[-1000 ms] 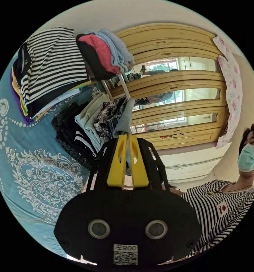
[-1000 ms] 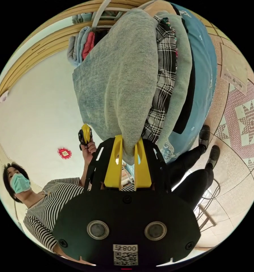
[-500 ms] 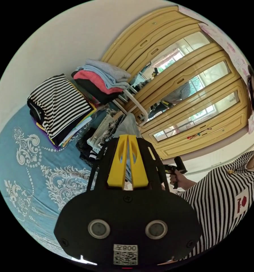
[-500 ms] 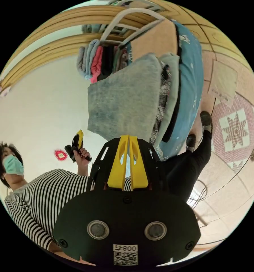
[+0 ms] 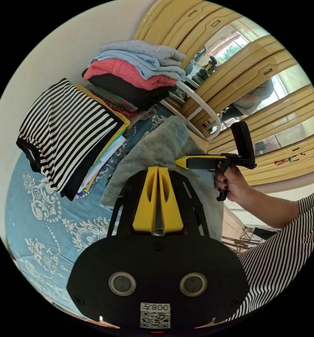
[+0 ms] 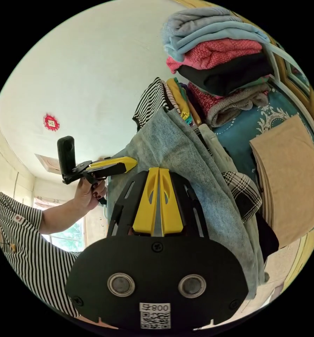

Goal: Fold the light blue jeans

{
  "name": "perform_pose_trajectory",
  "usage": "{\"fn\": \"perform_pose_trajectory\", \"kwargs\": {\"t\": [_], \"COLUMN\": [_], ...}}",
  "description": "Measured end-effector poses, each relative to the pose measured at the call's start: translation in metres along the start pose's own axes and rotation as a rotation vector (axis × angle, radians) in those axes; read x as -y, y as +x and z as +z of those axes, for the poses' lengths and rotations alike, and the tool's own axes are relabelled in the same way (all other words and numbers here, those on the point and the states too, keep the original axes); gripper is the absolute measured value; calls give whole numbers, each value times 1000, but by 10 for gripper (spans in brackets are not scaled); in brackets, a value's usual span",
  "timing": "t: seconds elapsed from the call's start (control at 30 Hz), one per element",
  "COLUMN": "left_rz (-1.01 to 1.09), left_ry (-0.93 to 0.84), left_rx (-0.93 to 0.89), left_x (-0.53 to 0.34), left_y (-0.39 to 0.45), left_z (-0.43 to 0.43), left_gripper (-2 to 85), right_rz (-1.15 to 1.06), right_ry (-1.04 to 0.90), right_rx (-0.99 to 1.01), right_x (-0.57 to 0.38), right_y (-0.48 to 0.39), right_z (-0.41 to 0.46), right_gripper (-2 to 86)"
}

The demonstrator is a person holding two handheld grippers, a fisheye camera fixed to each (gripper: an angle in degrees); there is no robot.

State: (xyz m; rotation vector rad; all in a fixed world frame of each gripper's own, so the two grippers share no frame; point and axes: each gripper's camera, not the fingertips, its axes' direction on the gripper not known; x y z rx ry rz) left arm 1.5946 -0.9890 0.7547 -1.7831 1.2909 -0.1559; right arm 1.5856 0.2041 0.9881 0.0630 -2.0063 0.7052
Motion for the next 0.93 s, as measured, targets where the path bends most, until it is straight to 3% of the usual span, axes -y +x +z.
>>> {"fn": "perform_pose_trajectory", "kwargs": {"t": [0.1, 0.37, 0.5, 0.63, 0.7, 0.93], "left_rz": [-1, -75, -87, -88, -95, -176], "left_ry": [11, 40, 33, 98, 130, 113], "left_rx": [95, -76, -80, -148, -171, -216], "left_x": [13, 4, 3, -6, -12, -36], "left_y": [0, 2, 5, 7, 8, 0], "left_z": [7, -7, -15, -37, -47, -50], "left_gripper": [0, 0, 2, 9, 13, 5], "right_rz": [-47, 10, 19, 83, 119, 20], "right_ry": [6, 6, 156, 215, 81, -358], "right_rx": [-34, 204, 220, -129, -350, -716], "right_x": [13, -8, -24, -24, -5, 34], "right_y": [-21, -58, -81, -81, -71, -72], "right_z": [10, -10, -63, -91, -70, 51], "right_gripper": [-1, 1, 9, 43, 80, 116]}}
